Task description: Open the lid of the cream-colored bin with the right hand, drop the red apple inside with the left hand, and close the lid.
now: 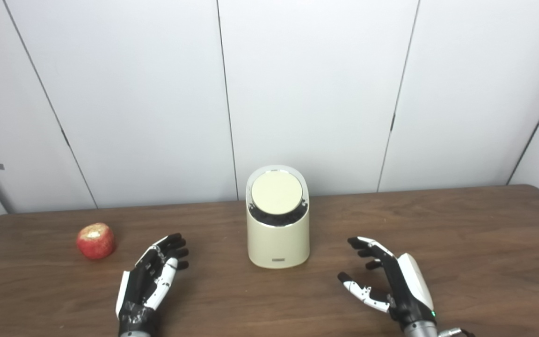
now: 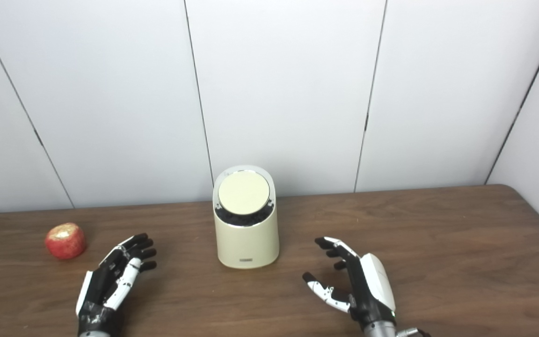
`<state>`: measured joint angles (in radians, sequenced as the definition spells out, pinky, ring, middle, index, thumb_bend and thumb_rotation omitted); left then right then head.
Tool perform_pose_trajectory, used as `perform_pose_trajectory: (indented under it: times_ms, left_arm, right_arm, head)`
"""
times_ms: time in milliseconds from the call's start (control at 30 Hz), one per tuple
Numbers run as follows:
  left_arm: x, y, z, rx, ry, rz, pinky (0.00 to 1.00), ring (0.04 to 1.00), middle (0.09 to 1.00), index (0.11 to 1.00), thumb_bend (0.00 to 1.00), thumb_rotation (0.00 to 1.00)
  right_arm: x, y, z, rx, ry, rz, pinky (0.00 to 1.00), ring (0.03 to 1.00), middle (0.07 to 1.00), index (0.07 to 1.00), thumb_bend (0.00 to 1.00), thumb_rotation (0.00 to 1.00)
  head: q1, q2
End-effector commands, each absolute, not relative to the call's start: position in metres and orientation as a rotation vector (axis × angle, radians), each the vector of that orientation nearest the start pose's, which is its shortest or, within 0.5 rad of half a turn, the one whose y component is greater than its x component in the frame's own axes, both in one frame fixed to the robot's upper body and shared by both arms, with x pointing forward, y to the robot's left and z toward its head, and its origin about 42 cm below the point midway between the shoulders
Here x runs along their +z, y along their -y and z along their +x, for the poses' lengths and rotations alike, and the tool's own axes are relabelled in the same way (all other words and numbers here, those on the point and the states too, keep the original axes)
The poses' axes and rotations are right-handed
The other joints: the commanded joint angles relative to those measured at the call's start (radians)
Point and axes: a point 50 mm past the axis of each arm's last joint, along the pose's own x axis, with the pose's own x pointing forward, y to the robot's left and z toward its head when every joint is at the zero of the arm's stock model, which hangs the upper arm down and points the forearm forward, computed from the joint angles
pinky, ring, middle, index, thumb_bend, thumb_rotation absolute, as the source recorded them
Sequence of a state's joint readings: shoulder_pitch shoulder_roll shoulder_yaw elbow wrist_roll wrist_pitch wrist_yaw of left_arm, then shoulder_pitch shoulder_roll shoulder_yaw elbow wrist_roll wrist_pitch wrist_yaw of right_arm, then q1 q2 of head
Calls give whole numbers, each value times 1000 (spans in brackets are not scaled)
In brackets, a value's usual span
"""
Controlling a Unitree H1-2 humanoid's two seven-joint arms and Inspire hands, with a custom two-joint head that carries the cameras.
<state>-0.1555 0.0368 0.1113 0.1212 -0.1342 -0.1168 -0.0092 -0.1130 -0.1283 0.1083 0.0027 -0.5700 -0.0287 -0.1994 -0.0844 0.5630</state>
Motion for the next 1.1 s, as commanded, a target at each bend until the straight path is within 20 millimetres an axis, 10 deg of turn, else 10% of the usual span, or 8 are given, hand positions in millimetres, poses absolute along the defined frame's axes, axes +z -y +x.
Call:
perform_pose_trajectory:
  times_ms: [0, 333, 900, 1067]
  left_arm:
    - [128, -245, 334, 61, 199, -100, 685, 742, 764, 758, 233, 326]
    - [133, -240, 330, 118, 377, 660, 571, 681, 695, 691, 259, 442]
    - [129, -235, 330, 120, 368, 693, 570, 681, 693, 691, 263, 401]
    - [129, -231, 330, 117, 362, 681, 563, 675, 694, 693, 262, 459]
  right_arm:
    - [150, 219, 323, -82, 332, -703, 593, 718, 753, 739, 265, 188]
    - [148, 209, 325, -19, 321, -1182, 622, 725, 749, 721, 364, 127]
    - [154, 207, 326, -57, 354, -1129, 609, 723, 752, 728, 345, 105]
    - [189, 204, 327, -111, 402, -1045, 610, 720, 753, 733, 376, 451]
  head:
    - [-1, 1]
    - [-3, 3]
    - [0, -7]
    - [4, -11]
